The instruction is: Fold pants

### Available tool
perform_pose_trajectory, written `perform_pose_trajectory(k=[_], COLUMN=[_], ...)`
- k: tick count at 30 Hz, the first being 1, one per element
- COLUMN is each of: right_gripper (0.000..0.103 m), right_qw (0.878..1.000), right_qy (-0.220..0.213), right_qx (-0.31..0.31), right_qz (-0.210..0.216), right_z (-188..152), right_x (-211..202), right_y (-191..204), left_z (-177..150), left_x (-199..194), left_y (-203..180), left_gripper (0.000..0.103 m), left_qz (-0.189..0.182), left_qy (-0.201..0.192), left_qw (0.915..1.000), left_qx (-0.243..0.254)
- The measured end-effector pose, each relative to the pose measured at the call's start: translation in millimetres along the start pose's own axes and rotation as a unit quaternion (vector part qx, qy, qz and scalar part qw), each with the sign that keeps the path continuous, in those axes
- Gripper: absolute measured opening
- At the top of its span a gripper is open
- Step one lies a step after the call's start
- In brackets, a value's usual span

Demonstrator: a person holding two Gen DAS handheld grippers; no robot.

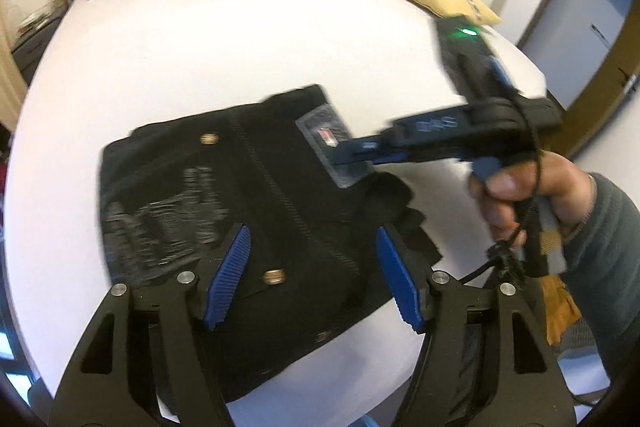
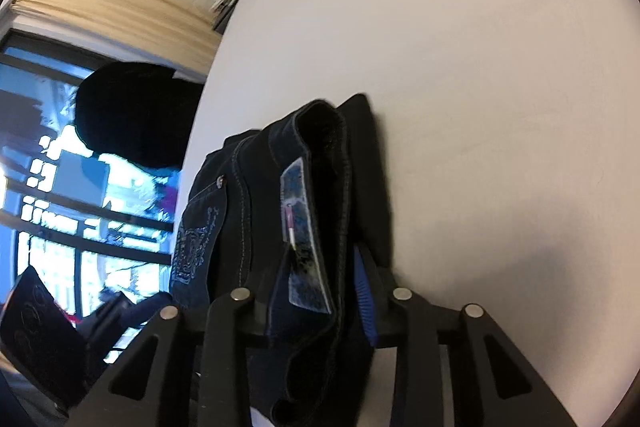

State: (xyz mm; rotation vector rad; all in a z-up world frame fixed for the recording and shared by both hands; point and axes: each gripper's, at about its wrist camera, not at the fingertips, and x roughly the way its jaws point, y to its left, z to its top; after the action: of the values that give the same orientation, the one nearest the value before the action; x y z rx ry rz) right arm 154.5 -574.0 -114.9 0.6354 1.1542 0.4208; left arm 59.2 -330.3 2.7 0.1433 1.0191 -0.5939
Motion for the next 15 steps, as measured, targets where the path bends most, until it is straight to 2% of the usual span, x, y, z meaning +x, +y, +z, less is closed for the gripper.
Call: perform_pose_trajectory(k=[4,7,10,15], right_gripper=[0.039,0.039,0.039,0.039], right_qw=[0.998,0.997,0.997,0.997], right_qy=[-0.026,-0.04,-0.051,-0.05], right_qx=[0.0,-0.012,-0.028,-0.05], right_qz=[-0.052,-0.065,-0.051,-0.013], right_z=[-8,-16,-23,-28], right_x=[-23,-34,-42,-35], right_y=[8,21,41,66], left_z=[-4,-10,-23,-31], left_x=[-5,-11,-2,-11], left_y=[16,26,29,40], left_gripper=[0.064,0.064,0.064,0.064], left_qz=[0.017,0.024,0.029,0.04], left_qy=[0.007,0.01,0.01,0.011], left_qw=[0.9997,0.9993,0.999,0.9981], left_qx=[-0.016,-0.025,-0.032,-0.045])
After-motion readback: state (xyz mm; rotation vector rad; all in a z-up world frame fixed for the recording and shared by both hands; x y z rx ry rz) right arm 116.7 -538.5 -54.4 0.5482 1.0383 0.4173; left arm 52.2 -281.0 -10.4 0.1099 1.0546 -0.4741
